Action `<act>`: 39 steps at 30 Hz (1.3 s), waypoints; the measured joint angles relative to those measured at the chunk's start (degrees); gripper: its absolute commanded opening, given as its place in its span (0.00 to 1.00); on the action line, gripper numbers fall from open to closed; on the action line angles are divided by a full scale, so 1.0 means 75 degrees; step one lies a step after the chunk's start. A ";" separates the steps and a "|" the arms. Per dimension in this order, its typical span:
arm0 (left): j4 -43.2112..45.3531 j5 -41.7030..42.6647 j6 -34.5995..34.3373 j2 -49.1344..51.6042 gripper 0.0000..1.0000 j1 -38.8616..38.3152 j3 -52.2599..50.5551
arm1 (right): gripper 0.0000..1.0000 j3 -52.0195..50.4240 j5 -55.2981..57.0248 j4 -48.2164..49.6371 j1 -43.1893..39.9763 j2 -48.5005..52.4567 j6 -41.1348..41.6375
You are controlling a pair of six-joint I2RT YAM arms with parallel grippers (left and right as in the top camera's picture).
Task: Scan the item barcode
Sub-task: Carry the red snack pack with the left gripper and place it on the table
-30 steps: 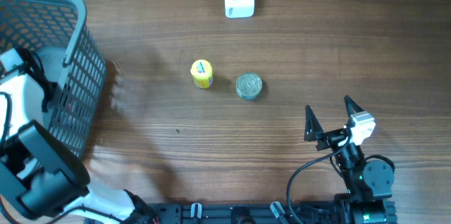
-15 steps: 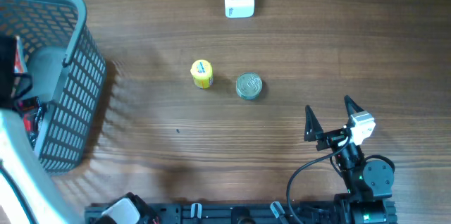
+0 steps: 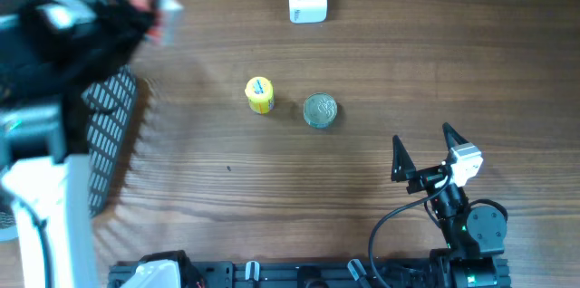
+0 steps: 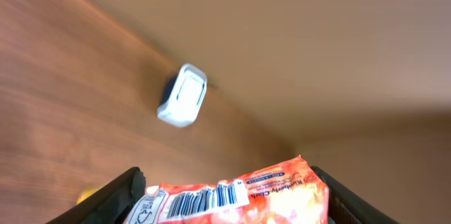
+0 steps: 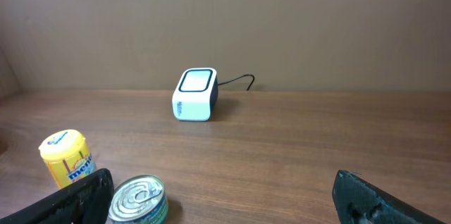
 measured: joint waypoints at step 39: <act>-0.1014 -0.5176 0.0315 0.4753 1.00 -0.6426 -0.2226 | 1.00 0.0000 0.0003 0.0003 0.0000 0.0000 0.0000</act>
